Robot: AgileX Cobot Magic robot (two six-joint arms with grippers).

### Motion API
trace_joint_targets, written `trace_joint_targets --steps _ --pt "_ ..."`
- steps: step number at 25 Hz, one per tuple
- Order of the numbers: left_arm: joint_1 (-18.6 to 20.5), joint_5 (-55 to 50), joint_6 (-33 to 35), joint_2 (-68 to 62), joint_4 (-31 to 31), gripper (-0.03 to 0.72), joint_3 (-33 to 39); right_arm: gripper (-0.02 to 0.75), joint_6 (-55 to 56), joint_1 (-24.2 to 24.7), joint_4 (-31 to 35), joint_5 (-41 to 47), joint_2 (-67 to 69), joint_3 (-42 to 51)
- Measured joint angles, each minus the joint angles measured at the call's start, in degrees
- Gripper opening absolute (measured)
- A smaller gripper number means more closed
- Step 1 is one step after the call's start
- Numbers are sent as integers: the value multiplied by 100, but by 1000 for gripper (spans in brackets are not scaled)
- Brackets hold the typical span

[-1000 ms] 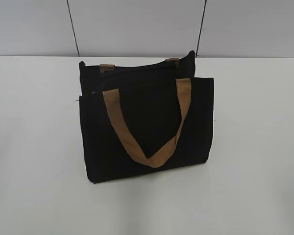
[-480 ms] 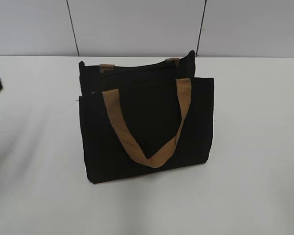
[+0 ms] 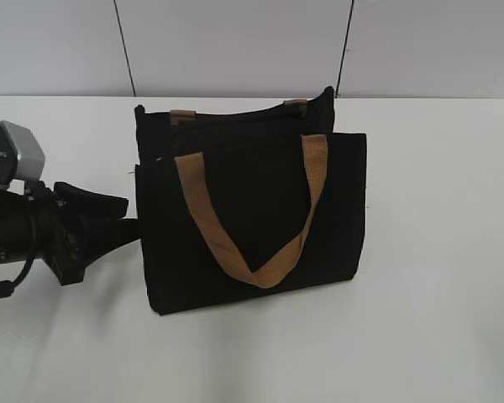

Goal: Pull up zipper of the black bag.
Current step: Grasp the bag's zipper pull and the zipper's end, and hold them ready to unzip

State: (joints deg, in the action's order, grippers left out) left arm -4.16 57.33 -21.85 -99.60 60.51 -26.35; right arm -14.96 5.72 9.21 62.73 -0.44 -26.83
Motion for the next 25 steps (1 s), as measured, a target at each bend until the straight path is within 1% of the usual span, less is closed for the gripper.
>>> trace_joint_targets --steps 2,6,9,13,16,17,19,21,23,25 --pt "0 105 0 -364 181 370 -235 595 0 0 0 0 0 0" --pt "0 297 0 -945 335 368 -727 595 0 0 0 0 0 0" --pt "0 516 -2 -1339 603 367 -1036 595 0 0 0 0 0 0" --pt "0 781 -2 -1750 783 367 -1265 595 0 0 0 0 0 0" --pt "0 909 -6 -1865 795 361 -1394 595 0 0 0 0 0 0" --pt "-6 956 -6 -1864 789 344 -1446 595 0 0 0 0 0 0" --pt "-50 977 -6 -1864 771 252 -1545 595 0 0 0 0 0 0" --pt "-92 977 -6 -1864 779 91 -1590 595 0 0 0 0 0 0" --pt "-117 948 -56 -1864 829 27 -1590 595 0 0 0 0 0 0" --pt "-122 913 -109 -1864 843 15 -1590 595 0 0 0 0 0 0"
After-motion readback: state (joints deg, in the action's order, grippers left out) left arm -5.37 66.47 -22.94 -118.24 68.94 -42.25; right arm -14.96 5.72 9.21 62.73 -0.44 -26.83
